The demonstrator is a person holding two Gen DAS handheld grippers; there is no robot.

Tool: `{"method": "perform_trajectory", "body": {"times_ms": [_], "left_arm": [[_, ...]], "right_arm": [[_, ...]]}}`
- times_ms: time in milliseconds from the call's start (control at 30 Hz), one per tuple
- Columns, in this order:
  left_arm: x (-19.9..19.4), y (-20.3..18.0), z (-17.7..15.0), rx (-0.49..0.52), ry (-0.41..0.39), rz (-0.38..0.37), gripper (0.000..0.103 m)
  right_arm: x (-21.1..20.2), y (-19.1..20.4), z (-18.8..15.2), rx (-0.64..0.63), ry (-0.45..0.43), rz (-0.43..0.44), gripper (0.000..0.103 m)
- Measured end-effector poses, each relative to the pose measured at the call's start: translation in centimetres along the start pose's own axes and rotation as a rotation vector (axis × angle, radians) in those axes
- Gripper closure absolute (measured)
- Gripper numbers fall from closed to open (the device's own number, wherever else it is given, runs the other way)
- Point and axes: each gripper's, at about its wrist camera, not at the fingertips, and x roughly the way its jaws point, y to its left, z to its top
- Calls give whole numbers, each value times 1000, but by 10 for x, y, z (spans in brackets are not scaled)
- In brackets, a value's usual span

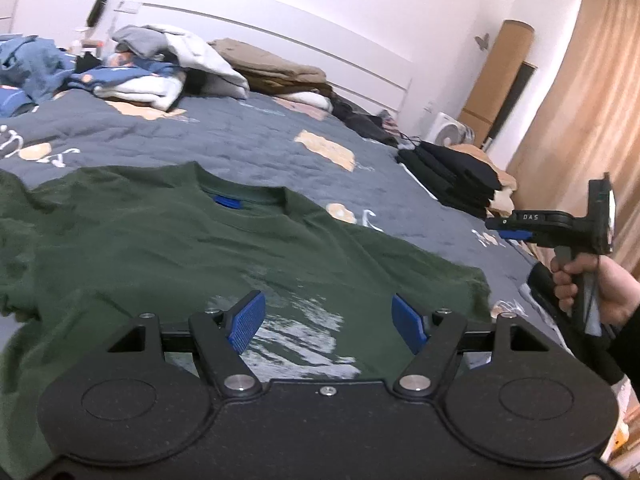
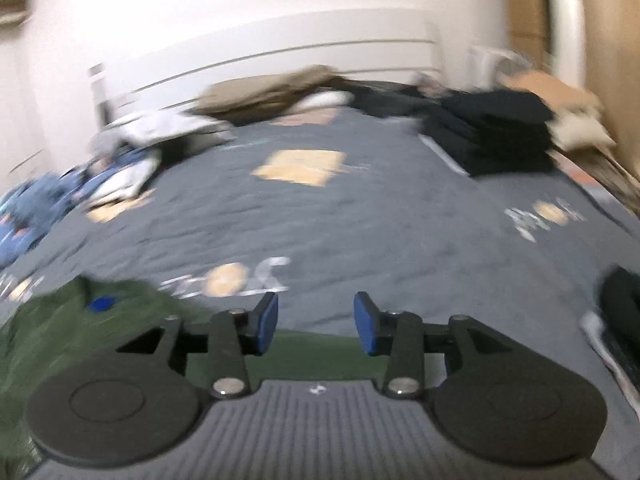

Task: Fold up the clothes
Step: 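Move both open tools to the T-shirt collar beside the blue tag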

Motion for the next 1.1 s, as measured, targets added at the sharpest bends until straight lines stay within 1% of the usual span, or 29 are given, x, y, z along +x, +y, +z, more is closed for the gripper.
{"method": "perform_trajectory", "body": {"times_ms": [33,133,167,200,267,333,467,533,633,700,767,867,1033,1100], "left_arm": [[-2,2,1,0,-2,8,34],[-12,9,2,4,-7,13,34],[-15,11,2,20,-6,16,33],[-18,14,2,38,-4,20,30],[-17,24,5,84,14,38,28],[-12,36,12,137,43,70,28],[6,65,45,267,52,111,28],[22,79,65,321,62,126,28],[51,96,90,384,83,138,28],[74,105,104,432,100,156,28],[96,113,113,470,126,155,28],[130,119,119,527,164,156,28],[181,126,120,597,220,143,28],[199,133,120,608,242,150,28]], "right_arm": [[1,15,1,-37,1,25,59],[11,57,1,-144,5,64,55],[16,69,0,-167,10,76,55],[21,80,-1,-188,16,88,55],[31,96,-2,-210,33,109,55],[41,112,-4,-237,53,130,54],[60,136,-8,-317,46,145,54],[71,144,-7,-336,43,154,54],[89,155,-6,-346,62,183,54],[103,165,-5,-364,78,202,54],[116,176,-5,-398,80,205,54],[141,191,-4,-439,92,187,54],[177,194,-6,-429,144,163,54],[189,196,-9,-438,161,145,54]]}}
